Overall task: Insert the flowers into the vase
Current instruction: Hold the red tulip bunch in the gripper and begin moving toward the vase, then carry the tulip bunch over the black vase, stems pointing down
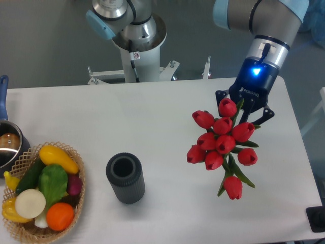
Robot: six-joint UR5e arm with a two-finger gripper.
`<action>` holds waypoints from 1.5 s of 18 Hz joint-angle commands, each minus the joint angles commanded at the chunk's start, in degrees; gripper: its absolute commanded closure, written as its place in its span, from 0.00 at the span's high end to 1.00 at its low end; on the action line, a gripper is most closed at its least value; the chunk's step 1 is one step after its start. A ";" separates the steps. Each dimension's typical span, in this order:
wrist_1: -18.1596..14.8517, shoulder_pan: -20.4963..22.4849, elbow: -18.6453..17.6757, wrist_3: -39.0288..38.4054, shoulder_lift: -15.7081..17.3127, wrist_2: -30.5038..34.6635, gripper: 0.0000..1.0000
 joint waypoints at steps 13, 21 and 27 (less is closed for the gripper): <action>0.00 0.26 -0.43 -1.32 0.35 -1.76 0.21; 0.00 -0.17 -0.70 -1.32 0.70 -4.82 0.21; 0.09 -2.19 -0.70 -1.06 0.27 -14.93 0.21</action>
